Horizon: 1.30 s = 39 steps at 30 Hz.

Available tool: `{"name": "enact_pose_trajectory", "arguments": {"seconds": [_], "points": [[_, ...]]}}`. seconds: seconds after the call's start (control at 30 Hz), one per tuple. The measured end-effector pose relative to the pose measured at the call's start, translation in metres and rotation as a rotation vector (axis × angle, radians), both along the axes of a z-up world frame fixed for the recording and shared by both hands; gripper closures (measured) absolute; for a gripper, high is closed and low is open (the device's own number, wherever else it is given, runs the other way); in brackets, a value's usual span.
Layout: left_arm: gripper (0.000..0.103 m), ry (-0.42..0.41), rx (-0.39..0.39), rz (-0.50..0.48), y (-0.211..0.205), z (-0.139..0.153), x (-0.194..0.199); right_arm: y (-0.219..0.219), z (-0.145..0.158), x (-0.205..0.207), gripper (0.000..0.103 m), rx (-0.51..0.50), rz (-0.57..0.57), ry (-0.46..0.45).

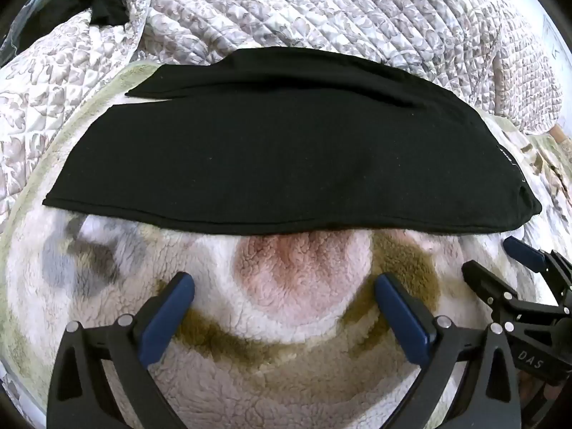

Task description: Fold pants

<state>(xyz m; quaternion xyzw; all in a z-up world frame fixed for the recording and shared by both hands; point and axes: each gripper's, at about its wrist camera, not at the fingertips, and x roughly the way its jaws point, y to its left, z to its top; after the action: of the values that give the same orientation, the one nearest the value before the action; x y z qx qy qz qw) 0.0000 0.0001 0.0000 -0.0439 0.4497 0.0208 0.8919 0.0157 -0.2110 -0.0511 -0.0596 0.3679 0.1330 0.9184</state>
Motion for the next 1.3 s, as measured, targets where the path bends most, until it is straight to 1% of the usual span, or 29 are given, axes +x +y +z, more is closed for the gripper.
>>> {"name": "enact_pose_trajectory", "arguments": {"seconds": [1.3], "points": [[0.0,-0.004,0.004,0.0,-0.0021,-0.0001,-0.0003,0.0012,0.0004,0.0004,0.02,-0.003,-0.002,-0.007]]}}
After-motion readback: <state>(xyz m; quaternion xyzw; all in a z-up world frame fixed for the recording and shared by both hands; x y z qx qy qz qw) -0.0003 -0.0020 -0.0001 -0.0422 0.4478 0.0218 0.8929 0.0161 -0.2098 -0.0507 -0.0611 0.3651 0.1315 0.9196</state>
